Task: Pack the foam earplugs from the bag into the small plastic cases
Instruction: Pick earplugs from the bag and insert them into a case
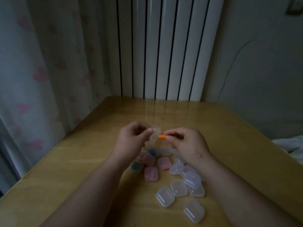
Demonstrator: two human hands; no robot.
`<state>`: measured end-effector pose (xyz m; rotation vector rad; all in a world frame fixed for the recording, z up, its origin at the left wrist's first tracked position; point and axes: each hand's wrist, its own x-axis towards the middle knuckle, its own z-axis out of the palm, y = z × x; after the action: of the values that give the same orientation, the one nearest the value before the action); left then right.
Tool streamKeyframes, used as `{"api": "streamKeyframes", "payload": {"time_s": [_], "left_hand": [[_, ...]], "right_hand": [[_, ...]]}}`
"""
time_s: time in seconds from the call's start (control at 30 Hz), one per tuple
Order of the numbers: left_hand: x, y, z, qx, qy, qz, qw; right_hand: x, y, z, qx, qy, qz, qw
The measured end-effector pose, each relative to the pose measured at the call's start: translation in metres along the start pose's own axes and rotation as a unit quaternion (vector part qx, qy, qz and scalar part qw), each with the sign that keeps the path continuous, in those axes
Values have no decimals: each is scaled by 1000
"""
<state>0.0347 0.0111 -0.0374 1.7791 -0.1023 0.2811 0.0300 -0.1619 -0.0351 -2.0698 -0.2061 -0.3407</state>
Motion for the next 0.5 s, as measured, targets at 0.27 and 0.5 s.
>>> {"api": "streamKeyframes", "payload": {"time_s": [0.27, 0.5], "left_hand": [[-10, 4, 8, -97, -130, -85, 983], [-15, -1, 17, -134, -178, -94, 970]], "right_hand": [[-15, 4, 5, 55, 36, 16, 998], [-18, 4, -1, 41, 35, 19, 998]]}}
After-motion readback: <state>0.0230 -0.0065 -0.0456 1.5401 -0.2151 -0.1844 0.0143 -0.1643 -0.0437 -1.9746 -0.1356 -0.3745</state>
